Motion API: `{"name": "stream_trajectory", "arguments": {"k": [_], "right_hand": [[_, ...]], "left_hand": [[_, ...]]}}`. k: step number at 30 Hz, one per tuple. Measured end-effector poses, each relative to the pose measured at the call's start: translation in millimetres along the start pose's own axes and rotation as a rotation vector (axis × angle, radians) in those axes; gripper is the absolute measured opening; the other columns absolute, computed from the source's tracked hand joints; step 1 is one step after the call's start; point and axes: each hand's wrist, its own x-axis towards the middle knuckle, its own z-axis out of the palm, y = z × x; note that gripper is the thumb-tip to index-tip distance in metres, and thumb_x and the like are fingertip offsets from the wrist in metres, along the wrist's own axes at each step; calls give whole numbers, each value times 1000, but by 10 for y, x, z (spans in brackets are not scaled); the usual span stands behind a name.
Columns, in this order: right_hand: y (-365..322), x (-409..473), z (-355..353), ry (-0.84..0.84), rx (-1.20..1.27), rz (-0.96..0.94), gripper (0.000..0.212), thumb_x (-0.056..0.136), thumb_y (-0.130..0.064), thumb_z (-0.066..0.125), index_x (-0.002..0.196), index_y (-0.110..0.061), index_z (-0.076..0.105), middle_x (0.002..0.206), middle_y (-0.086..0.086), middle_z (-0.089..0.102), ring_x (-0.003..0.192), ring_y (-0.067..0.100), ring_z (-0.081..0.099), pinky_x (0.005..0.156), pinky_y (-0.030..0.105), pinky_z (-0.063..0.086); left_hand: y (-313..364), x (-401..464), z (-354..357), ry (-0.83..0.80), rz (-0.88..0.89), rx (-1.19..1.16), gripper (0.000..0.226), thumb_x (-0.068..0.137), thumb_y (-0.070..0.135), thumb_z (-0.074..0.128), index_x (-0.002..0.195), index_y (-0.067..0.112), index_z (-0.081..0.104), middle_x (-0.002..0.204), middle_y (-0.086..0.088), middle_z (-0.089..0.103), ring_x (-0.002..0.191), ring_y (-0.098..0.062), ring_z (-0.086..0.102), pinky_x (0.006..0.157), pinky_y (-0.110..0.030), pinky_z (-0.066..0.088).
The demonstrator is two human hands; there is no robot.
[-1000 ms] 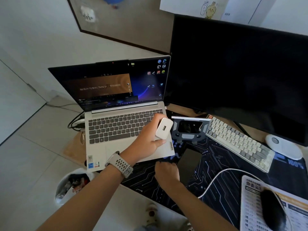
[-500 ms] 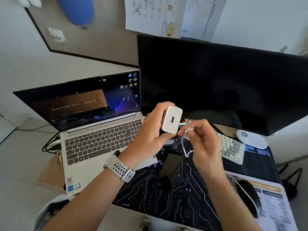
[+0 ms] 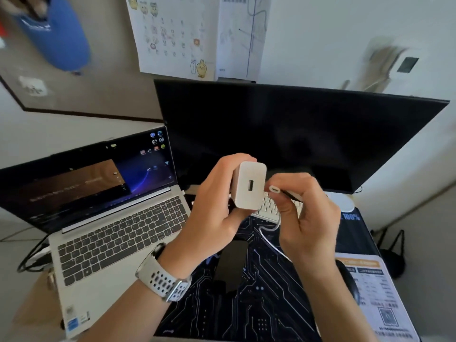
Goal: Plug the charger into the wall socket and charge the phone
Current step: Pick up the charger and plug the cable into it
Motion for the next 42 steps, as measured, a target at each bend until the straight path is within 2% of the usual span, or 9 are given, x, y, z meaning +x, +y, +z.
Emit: {"name": "stream_trajectory", "arguments": {"k": [7, 12, 20, 23, 28, 32, 36, 39, 42], "right_hand": [[-31, 152, 9, 103, 125, -136, 15, 85, 3, 67, 93, -8, 61, 88, 0, 66, 85, 25, 68, 68, 38, 54], [-130, 170, 95, 190, 217, -112, 13, 85, 2, 69, 92, -6, 63, 88, 7, 70, 84, 27, 71, 64, 41, 56], [-126, 187, 139, 183, 269, -22, 20, 82, 5, 70, 92, -12, 65, 89, 6, 72, 86, 27, 72, 66, 41, 56], [-49, 177, 167, 157, 421, 137, 20, 86, -3, 69, 94, -21, 67, 91, 1, 73, 86, 27, 71, 70, 40, 57], [378, 109, 280, 181, 451, 481, 10, 85, -14, 71, 88, -22, 67, 83, 0, 71, 76, 10, 67, 68, 19, 52], [858, -27, 556, 188, 554, 869, 13, 86, -9, 67, 79, -19, 67, 67, -2, 52, 60, 9, 45, 62, 24, 42], [1256, -310, 810, 259, 522, 1217, 18, 88, -10, 67, 73, -19, 63, 61, -7, 50, 59, 10, 44, 61, 27, 42], [1531, -620, 902, 264, 466, 1535, 16, 87, -12, 69, 74, -16, 61, 65, 0, 57, 59, 14, 50, 58, 29, 45], [1772, -972, 980, 149, 324, 1657, 15, 86, -15, 71, 73, -11, 65, 61, 3, 58, 54, 16, 50, 53, 30, 43]], "left_hand": [[164, 54, -44, 51, 16, -42, 60, 76, 8, 75, 126, 14, 43, 114, -9, 58, 102, -27, 60, 80, -45, 54], [242, 71, -117, 103, 25, -81, 56, 77, 20, 76, 121, 29, 44, 112, -6, 60, 100, -25, 63, 74, -47, 57], [188, 107, -140, 108, 18, -45, 61, 74, 9, 79, 119, 31, 44, 113, -9, 60, 103, -26, 63, 76, -47, 56], [152, 108, -120, 115, 0, -23, 60, 73, 13, 80, 119, 31, 44, 113, -7, 61, 102, -23, 62, 77, -47, 55], [46, 68, -136, 125, -47, -26, 54, 74, 29, 75, 117, 35, 43, 118, -4, 59, 107, -23, 59, 83, -52, 53], [-67, -4, -165, 118, -93, 7, 54, 75, 30, 73, 116, 40, 41, 118, -1, 58, 108, -22, 58, 85, -47, 54], [-175, -109, -239, 123, -135, 44, 59, 74, 32, 72, 114, 58, 38, 118, 9, 58, 109, -14, 58, 86, -34, 54], [-259, -193, -307, 142, -185, 58, 58, 72, 32, 73, 114, 53, 39, 117, 9, 59, 111, -18, 57, 86, -44, 54], [-322, -251, -330, 138, -224, 68, 53, 72, 33, 72, 116, 41, 43, 115, 3, 59, 106, -20, 58, 82, -50, 52]]}}
